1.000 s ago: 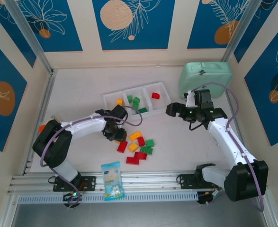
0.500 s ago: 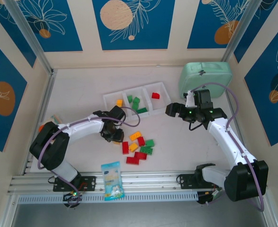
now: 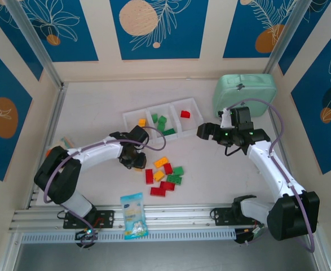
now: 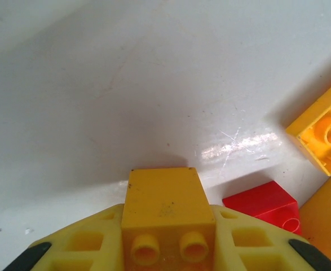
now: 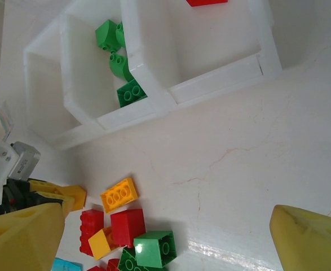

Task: Sort the legos into containers by color
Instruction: Pick up the lego from the middle-left of the table, then place the lego in the container.

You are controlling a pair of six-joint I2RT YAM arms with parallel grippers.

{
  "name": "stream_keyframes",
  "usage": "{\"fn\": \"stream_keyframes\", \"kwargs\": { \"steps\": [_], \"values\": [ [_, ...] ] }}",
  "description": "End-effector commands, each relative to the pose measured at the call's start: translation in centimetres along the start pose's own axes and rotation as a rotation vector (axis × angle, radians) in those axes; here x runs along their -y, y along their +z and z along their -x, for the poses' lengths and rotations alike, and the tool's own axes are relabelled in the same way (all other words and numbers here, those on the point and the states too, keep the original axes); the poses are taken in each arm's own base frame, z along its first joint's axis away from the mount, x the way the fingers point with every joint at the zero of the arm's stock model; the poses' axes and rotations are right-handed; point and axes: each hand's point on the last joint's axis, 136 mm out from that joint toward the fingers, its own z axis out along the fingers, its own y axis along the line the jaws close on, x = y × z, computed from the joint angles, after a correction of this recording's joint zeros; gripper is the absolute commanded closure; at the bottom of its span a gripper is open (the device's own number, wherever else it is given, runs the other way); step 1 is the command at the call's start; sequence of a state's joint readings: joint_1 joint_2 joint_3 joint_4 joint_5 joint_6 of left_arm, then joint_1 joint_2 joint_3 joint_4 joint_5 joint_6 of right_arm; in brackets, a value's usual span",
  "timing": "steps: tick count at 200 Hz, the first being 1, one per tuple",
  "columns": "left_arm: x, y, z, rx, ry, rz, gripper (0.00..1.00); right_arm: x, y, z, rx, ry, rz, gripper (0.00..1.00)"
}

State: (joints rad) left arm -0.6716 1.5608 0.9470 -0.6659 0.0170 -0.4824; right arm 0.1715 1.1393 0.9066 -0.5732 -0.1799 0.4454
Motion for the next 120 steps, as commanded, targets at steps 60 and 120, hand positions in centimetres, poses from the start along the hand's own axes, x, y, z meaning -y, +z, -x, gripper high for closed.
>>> {"fn": "stream_keyframes", "kwargs": {
  "steps": [60, 120],
  "values": [
    [-2.0, -12.0, 7.9, 0.410, -0.061, 0.152, 0.75, -0.3, -0.3, -0.2, -0.012, -0.015, -0.010, 0.06],
    [-1.0, -9.9, 13.5, 0.377, -0.082, 0.121, 0.74, -0.6, -0.2, -0.3, -0.018, -0.023, -0.004, 0.06]
  ]
}}
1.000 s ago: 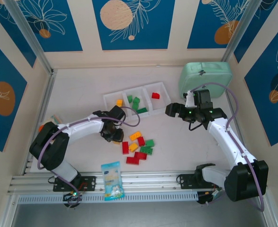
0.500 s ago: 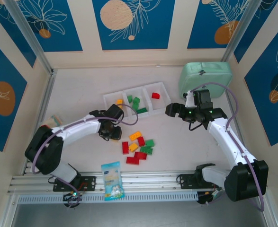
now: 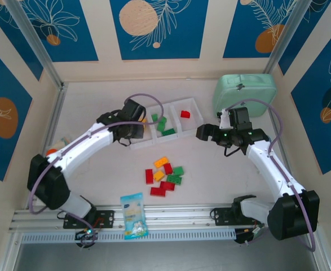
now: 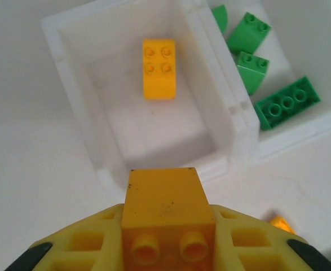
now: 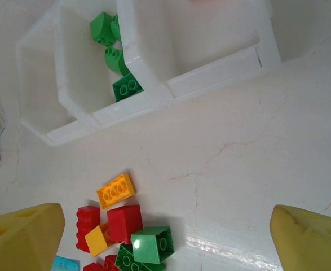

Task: Sort the legos into containers by color
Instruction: Place the lego in the container.

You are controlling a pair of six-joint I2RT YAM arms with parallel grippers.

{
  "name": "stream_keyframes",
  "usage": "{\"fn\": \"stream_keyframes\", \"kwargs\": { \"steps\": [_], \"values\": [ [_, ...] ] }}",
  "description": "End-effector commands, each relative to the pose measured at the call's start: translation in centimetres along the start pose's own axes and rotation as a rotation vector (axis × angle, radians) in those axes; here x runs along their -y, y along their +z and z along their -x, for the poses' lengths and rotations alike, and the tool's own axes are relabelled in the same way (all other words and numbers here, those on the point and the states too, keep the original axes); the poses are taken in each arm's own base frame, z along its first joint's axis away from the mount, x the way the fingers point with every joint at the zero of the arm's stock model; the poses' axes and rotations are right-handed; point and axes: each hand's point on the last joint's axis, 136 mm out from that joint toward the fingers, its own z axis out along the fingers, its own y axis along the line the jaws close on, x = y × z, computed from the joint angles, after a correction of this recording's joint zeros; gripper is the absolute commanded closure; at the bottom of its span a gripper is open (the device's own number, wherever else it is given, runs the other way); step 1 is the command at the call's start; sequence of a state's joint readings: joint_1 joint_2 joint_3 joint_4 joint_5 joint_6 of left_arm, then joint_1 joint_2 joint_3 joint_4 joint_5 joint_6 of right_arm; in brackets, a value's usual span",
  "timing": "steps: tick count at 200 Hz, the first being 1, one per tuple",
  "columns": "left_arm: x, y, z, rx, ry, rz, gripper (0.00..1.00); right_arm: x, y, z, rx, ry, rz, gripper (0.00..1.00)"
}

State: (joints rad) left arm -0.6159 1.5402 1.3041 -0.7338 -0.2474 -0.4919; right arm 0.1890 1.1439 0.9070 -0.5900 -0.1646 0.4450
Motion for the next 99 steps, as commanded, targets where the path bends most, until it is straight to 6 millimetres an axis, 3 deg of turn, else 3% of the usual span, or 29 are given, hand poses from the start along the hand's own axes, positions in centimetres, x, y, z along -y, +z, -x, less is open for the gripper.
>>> {"fn": "stream_keyframes", "kwargs": {
  "steps": [1, 63, 99],
  "values": [
    [0.3, 1.5, 1.2, -0.024, 0.007, 0.005, 0.74, -0.6, -0.4, 0.2, 0.002, -0.018, 0.010, 0.06],
    [0.7, 6.6, 1.9, -0.092, -0.101, -0.042, 0.76, -0.5, -0.3, 0.3, 0.002, -0.014, 0.018, 0.06],
    [0.4, 8.9, 1.8, -0.126, -0.145, -0.062, 0.71, -0.4, -0.1, 0.3, -0.002, -0.008, 0.023, 0.06]
  ]
}}
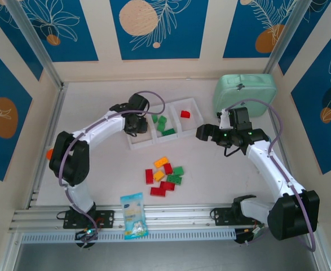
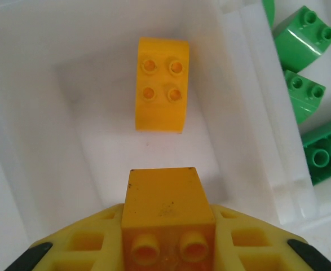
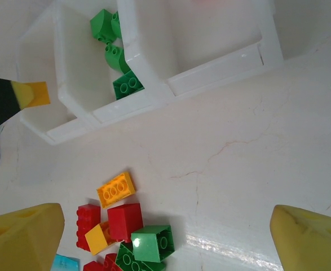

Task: Sort the legos into containers by color
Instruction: Place the lego in the container.

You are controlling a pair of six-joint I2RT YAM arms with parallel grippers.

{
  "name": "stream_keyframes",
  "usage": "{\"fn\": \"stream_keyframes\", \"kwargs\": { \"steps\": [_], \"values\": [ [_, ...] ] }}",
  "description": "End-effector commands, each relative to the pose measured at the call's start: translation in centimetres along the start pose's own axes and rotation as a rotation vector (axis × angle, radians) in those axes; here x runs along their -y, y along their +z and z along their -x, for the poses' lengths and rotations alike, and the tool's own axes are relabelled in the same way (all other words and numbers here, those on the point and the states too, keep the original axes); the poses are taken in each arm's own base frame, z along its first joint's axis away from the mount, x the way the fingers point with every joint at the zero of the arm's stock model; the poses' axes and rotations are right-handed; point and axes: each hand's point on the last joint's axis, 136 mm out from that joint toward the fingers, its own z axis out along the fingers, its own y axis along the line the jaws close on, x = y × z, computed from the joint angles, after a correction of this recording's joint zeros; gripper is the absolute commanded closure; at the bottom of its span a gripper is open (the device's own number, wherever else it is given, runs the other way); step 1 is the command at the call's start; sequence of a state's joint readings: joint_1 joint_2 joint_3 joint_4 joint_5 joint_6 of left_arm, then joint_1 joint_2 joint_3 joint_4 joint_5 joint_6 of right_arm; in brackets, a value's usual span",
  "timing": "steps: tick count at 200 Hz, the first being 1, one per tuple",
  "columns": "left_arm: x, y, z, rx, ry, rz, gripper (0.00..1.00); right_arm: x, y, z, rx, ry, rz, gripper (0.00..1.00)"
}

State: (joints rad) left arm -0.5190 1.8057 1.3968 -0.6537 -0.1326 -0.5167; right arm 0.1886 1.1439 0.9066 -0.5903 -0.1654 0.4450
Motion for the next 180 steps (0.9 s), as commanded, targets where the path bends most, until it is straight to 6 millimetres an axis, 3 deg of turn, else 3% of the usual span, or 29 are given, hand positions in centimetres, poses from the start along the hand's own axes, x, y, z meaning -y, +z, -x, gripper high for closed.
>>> {"fn": "stream_keyframes", "kwargs": {
  "steps": [1, 88, 147, 180],
  "values": [
    [0.6, 0.9, 1.0, -0.004, -0.048, -0.052, 0.71, -0.5, -0.1, 0.3, -0.001, -0.009, 0.022, 0.06],
    [1.0, 2.8, -0.6, -0.075, -0.050, -0.087, 0.63, -0.2, 0.2, 0.3, -0.010, 0.003, 0.023, 0.06],
    [1.1, 1.3, 0.1, -0.043, -0.045, -0.101, 0.43, -0.2, 0.1, 0.3, -0.007, 0.001, 0.017, 0.06],
    [1.2, -1.0, 0.3, -0.007, -0.035, -0.124, 0.39, -0.1, 0.1, 0.3, -0.009, 0.003, 0.016, 0.06]
  ]
}}
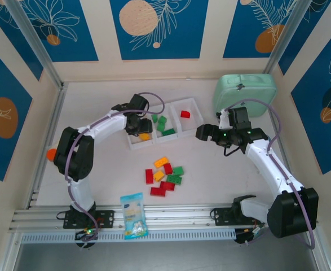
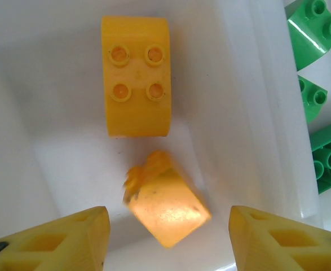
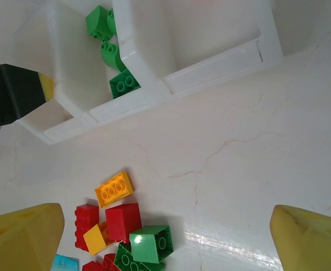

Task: Sort the legos into containers by color
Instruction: Place the lego in the container, then move the lego to the bottom-center of the table.

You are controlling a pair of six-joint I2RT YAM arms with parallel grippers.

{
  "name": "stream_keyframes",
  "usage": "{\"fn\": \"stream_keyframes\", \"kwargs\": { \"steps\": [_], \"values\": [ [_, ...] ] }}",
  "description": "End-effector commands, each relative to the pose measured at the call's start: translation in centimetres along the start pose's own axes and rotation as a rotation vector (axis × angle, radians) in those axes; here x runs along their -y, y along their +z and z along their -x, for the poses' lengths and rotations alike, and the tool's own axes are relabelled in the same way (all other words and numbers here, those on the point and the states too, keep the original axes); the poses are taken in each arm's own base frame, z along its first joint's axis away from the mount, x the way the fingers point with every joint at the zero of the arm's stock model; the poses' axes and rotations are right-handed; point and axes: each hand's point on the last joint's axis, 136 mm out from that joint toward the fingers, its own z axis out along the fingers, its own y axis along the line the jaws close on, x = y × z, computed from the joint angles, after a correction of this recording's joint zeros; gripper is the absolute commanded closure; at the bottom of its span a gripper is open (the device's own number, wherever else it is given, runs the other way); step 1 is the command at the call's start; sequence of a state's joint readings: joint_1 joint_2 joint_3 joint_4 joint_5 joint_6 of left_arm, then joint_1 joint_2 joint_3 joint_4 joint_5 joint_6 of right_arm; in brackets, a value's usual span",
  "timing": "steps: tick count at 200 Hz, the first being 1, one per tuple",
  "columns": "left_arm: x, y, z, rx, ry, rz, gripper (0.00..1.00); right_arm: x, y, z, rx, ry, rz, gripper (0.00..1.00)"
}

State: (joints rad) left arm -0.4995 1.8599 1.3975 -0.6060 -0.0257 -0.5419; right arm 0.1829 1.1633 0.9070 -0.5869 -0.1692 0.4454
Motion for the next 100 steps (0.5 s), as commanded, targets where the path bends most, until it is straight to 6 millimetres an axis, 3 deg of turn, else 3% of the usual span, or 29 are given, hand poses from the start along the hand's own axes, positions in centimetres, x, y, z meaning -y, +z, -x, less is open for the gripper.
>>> {"fn": "stream_keyframes", "kwargs": {
  "steps": [1, 33, 60, 78, 87, 100],
  "values": [
    [0.4, -3.1, 0.5, 0.047, 0.011, -0.042, 0.39, -0.4, -0.3, 0.3, 0.002, -0.008, 0.021, 0.06],
    [1.0, -5.7, -0.7, 0.092, 0.019, -0.105, 0.33, -0.4, -0.2, 0.2, 0.000, -0.009, 0.019, 0.06],
    [1.6, -7.0, -3.4, 0.080, 0.048, -0.149, 0.22, -0.5, -0.1, 0.2, -0.002, -0.009, 0.021, 0.06],
    [1.7, -7.6, -5.6, 0.061, 0.087, -0.133, 0.11, -0.5, 0.0, 0.2, -0.006, -0.007, 0.021, 0.06],
    [1.6, -7.8, -6.7, 0.044, 0.104, -0.117, 0.00, -0.6, -0.1, 0.2, -0.006, -0.009, 0.022, 0.06],
    [1.5, -7.9, -8.6, 0.008, 0.127, -0.100, 0.01, -0.6, 0.0, 0.2, -0.007, -0.009, 0.023, 0.06]
  ]
}}
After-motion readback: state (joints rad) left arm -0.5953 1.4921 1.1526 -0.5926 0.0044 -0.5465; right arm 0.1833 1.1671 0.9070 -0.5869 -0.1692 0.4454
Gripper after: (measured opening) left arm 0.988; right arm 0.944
